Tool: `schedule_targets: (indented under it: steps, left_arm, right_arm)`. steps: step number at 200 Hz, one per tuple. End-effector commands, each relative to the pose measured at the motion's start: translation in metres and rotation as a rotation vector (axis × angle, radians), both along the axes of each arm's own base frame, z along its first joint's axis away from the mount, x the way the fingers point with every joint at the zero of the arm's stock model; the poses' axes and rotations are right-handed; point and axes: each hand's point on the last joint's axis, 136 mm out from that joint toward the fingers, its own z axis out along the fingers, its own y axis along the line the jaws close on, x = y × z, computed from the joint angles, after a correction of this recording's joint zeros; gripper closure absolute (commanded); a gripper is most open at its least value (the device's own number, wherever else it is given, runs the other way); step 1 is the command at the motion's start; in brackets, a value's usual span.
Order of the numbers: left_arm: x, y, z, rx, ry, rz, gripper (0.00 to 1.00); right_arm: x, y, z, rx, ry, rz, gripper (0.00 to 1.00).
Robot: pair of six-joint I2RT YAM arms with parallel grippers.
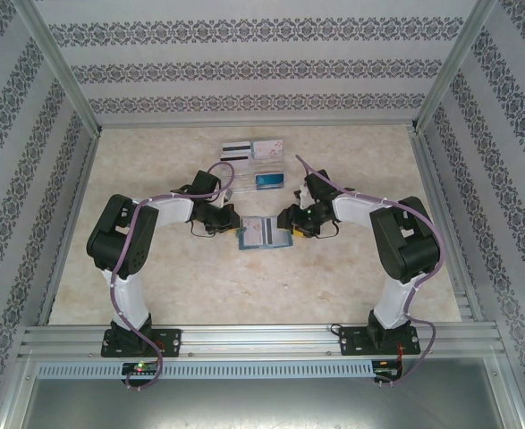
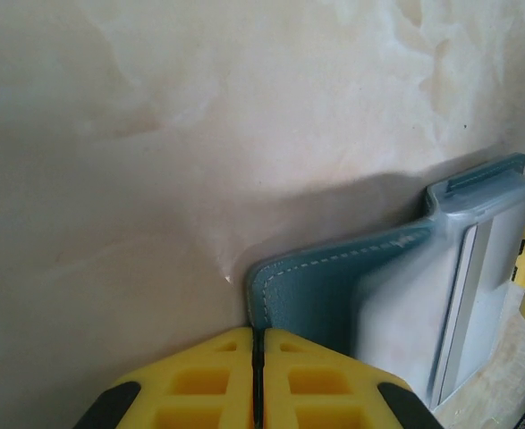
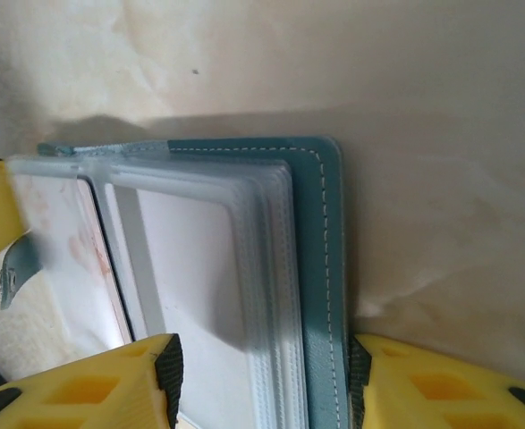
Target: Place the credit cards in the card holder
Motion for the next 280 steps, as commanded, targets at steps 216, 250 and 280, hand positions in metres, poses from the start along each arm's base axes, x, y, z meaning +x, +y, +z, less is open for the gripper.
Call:
schedule_targets:
  steps: [216, 250, 280]
  left_arm:
    - [-0.015, -0.007, 0.015, 0.003, -0.021, -0.061, 0.70]
    - [-0.023, -0.006, 0.022, -0.007, -0.013, -0.071, 0.70]
    - [-0.037, -0.002, 0.013, 0.000, 0.026, -0.073, 0.74]
  right_arm:
    - [0.011, 0.084, 0.060, 0.253, -0.107, 0.147, 0.47]
    - [0.013, 0.081, 0.065, 0.231, -0.127, 0.161, 0.47]
    - [0.008, 0.088, 0.043, 0.227, -0.059, 0.187, 0.47]
